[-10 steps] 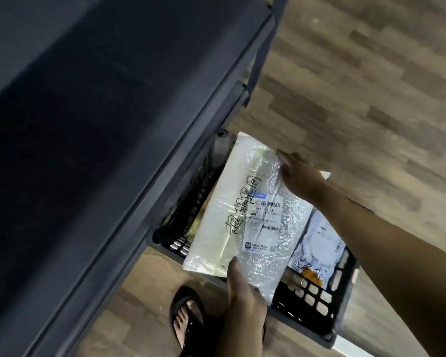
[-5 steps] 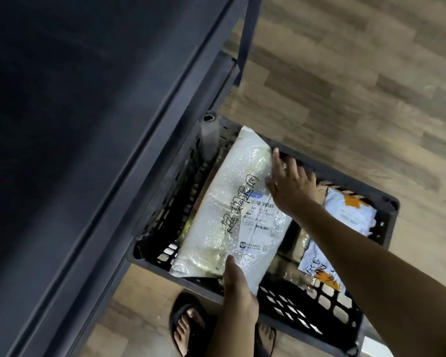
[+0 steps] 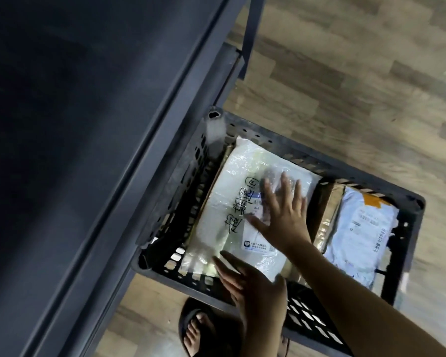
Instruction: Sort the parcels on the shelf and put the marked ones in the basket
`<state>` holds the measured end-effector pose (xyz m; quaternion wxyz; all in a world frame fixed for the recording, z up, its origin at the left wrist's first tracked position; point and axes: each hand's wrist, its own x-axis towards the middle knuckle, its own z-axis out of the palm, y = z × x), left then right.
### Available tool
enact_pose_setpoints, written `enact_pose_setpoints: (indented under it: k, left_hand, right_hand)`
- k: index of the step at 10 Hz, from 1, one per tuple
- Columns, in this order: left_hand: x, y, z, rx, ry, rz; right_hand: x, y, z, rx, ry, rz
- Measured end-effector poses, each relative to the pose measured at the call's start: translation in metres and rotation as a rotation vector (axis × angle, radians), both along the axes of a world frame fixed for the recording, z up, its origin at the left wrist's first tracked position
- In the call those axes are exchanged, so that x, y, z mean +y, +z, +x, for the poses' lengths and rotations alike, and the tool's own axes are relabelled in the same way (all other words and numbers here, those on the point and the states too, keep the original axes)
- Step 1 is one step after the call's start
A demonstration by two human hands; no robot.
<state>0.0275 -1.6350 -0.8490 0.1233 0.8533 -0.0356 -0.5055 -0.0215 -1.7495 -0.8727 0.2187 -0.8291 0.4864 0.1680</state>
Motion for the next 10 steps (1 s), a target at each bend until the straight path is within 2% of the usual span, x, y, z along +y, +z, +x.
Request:
enact_pose_setpoints:
  k: [1,2,5,6,8,10]
  left_hand:
    - [0.021,0.000,-0.006,-0.186,-0.426,0.083]
    - [0.011,0.005,0.004,-0.259,-0.497,0.070]
    - [0.010,-0.042,0.009,-0.231,-0.594,0.134]
    - [0.011,-0.039,0.012,-0.237,-0.588,0.117]
    - [0.013,-0.007,0.020,-0.236,-0.559,0.035]
    - [0.024,0.057,0.039,-0.350,-0.572,-0.061]
  right_hand:
    - [0.014,-0.004,-0.007,0.040,-0.087,0.035]
    - [0.011,-0.015,-0.014,0.080,-0.118,0.079]
    - [0.010,-0.030,-0.016,0.094,-0.048,0.086]
    - [0.006,-0.030,-0.016,0.101,-0.050,0.098]
    - [-0.004,-0.001,-0.024,0.072,-0.056,0.168]
    - [0.019,0.060,-0.040,0.047,-0.049,0.119]
